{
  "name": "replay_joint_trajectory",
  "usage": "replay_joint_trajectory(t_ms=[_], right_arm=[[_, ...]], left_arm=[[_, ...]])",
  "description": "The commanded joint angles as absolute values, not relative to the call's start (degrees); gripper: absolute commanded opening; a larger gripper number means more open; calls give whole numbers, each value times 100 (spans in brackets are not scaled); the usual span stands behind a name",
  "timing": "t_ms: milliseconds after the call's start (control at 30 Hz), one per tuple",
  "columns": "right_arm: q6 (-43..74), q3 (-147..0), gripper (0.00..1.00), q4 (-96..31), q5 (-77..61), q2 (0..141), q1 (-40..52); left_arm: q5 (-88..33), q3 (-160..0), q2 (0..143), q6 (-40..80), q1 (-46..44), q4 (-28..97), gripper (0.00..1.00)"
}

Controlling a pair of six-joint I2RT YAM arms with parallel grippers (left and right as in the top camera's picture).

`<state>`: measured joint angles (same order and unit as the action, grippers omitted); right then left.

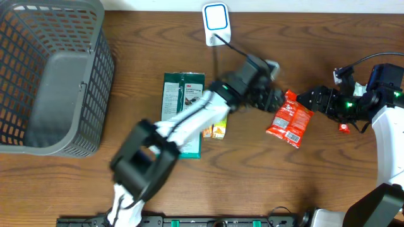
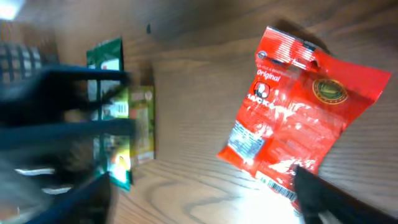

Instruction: Scan the item barcode

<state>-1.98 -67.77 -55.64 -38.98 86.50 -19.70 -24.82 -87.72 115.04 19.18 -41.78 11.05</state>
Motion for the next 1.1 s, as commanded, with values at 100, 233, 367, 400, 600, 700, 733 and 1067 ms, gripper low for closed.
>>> replay_joint_trajectory(t_ms=[100, 233, 367, 400, 600, 700, 733, 1067], right_arm=[[-75, -6672, 41, -5601, -3588, 8593, -1658], [270, -6506, 30, -5485, -2945, 8595, -1066], [834, -6123, 22, -4952, -1990, 8595, -266], [978, -6007, 21, -4781, -1787, 8595, -108], [1584, -5157, 17, -3229, -875, 8646, 696], [1586, -4722, 11, -2373, -655, 8702, 886], [1586, -4615, 10, -2189, -598, 8724, 917], [1839, -4399, 2, -2484, 1033, 8768, 775]], left_arm=[[-1752, -8823, 10086, 1802, -3605, 2305, 82], [-996, -8823, 9454, 1765, -3328, 3267, 82], [-454, -8820, 9105, 1765, -3055, 4160, 82], [-443, -8820, 9085, 1767, -3006, 4333, 82], [43, -8818, 9098, 1769, -2829, 5030, 82], [178, -8818, 9098, 1776, -2731, 5057, 82], [176, -8818, 9098, 1789, -2700, 5061, 82], [178, -8818, 9098, 1787, -2692, 5159, 83]])
